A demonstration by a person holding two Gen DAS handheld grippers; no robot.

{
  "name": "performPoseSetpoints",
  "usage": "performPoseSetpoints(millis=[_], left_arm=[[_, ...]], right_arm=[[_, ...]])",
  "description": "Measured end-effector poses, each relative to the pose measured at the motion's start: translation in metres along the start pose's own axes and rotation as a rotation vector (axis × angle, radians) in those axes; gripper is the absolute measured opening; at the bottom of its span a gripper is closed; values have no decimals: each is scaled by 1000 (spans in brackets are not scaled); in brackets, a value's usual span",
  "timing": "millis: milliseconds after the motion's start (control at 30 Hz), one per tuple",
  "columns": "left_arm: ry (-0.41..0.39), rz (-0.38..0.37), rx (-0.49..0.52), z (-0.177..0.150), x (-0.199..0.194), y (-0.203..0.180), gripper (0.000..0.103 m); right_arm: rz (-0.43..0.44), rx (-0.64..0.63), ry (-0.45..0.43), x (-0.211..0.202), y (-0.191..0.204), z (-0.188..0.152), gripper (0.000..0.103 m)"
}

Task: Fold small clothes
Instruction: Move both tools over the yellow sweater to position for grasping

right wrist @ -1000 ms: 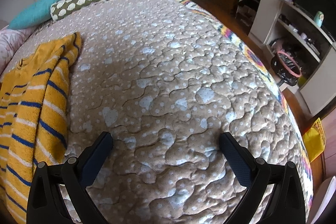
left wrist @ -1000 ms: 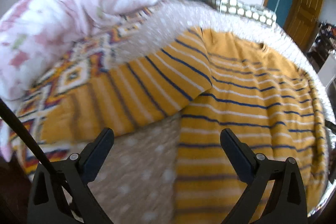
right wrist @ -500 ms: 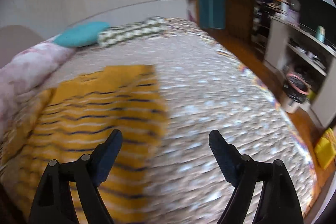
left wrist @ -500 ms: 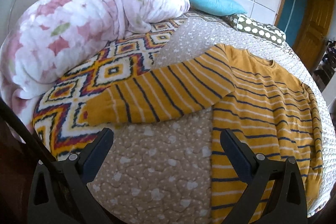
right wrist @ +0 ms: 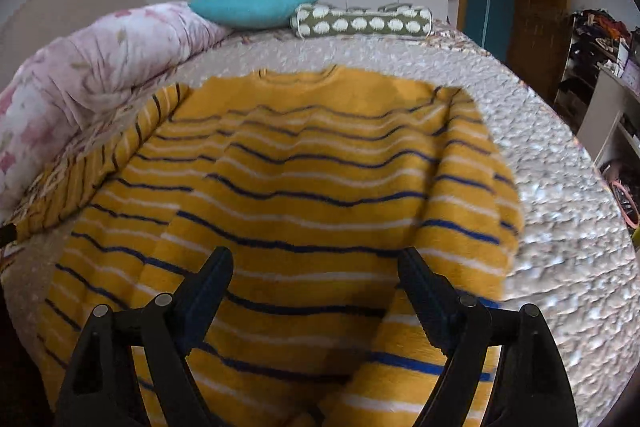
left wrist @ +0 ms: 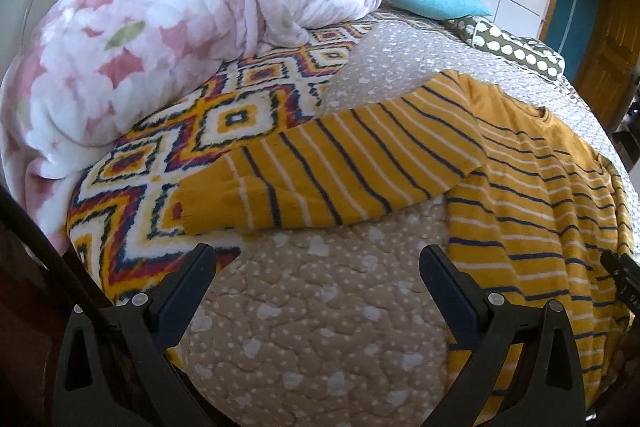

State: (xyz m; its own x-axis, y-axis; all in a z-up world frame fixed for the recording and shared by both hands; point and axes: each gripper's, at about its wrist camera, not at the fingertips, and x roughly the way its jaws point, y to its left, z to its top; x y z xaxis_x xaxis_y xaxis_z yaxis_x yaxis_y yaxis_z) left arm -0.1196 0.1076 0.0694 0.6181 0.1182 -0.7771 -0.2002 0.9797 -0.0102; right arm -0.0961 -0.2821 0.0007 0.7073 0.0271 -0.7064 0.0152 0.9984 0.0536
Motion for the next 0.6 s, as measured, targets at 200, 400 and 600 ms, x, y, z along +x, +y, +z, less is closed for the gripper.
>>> performPoseSetpoints(millis=[200,400,600], left_arm=[[29,35,-40,1,17,17,101],[37,40,-58,1,23,26,101],[42,43,-73,2,33,34,101]], right_arm=[[8,19,34,11,-5,-3,88],[-3,6,36,13,-1,-5,89],[-6,5,35,13,0,-5,89]])
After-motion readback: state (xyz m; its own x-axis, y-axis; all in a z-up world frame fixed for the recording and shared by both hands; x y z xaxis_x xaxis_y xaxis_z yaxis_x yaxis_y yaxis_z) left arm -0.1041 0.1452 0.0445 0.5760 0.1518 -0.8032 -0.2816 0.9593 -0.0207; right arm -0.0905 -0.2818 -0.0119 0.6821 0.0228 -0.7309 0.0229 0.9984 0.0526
